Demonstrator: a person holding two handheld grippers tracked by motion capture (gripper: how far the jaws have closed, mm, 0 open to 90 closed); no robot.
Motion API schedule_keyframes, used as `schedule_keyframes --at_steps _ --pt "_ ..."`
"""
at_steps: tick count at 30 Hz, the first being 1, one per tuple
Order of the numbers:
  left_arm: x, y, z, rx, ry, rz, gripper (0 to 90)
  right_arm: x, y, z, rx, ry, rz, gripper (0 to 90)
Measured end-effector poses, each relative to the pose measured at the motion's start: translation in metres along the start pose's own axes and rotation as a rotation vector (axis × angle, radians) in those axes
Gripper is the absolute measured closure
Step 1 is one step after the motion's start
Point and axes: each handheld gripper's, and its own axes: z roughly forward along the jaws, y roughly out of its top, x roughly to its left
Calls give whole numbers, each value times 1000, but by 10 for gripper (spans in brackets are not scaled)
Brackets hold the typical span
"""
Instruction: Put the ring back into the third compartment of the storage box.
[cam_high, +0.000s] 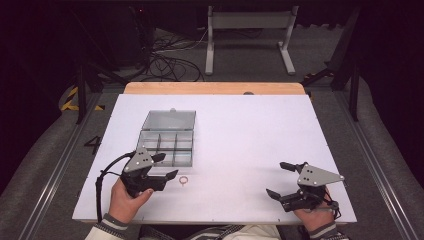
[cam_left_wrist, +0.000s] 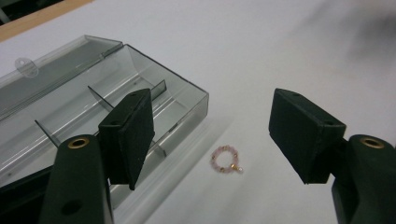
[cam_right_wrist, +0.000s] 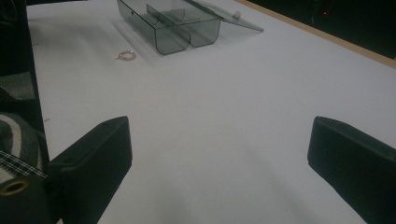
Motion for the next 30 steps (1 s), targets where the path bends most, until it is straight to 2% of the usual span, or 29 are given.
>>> schedule_keyframes --at_steps 5,12,19,20,21,23,30 --pt "1 1 8 52 -19 -10 327 0 0 0 2 0 -2 71" --pt "5 1 21 126 -68 -103 362 1 0 1 4 2 -4 72" --pt "6 0 33 212 -71 -108 400 1 0 1 4 6 0 72" --pt "7 0 35 225 -65 -95 403 1 0 1 6 5 -1 72" --pt "6 0 37 232 -68 -109 408 1 0 1 7 5 -2 72" --pt "7 -1 39 240 -67 -112 426 1 0 1 7 6 -1 72" --pt "8 -2 47 301 -54 -97 448 0 0 2 12 12 -2 72"
